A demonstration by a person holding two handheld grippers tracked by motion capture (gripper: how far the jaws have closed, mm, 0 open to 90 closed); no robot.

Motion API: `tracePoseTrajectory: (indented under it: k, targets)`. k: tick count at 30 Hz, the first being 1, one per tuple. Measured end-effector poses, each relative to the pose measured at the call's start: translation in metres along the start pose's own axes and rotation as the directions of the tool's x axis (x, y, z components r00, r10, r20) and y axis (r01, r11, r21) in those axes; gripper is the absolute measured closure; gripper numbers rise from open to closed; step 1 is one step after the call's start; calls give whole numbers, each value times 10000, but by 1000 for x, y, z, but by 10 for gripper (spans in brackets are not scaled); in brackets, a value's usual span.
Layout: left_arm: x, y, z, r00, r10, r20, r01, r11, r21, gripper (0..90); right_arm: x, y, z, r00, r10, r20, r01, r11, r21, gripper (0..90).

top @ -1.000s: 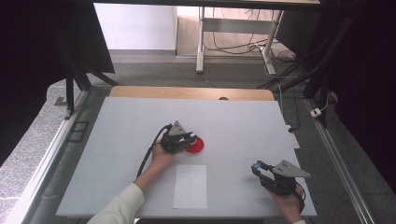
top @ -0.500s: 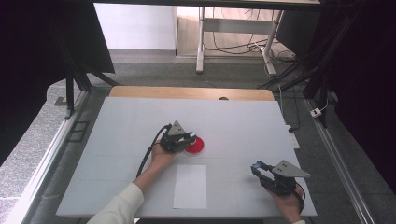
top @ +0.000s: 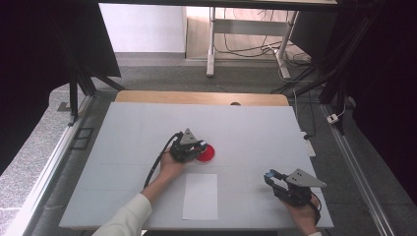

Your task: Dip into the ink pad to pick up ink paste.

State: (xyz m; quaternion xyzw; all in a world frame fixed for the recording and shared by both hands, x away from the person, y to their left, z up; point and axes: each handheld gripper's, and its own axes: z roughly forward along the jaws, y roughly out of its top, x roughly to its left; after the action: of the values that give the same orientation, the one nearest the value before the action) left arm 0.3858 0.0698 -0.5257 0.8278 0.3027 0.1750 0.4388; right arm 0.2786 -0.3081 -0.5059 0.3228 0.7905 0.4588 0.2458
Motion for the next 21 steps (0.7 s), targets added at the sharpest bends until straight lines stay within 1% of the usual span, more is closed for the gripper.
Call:
tracePoseTrajectory:
  k: [3,9,14,21]
  targets:
    - [-1,0,0,9999,123,-77,-122,9999,56,756,0,0,0,10000,-10,-11,10,10000,0,637]
    - [-2,1,0,9999,113,-124,-112,9999,128,757,1,0,0,10000,-1,-22,1,10000,-2,637]
    - [-5,2,1,9992,285,-280,-278,9993,246,757,1,0,0,10000,-16,-5,16,10000,21,637]
    - [-3,2,1,9997,175,-186,-171,9996,224,757,2,0,1,10000,-15,-25,15,10000,11,637]
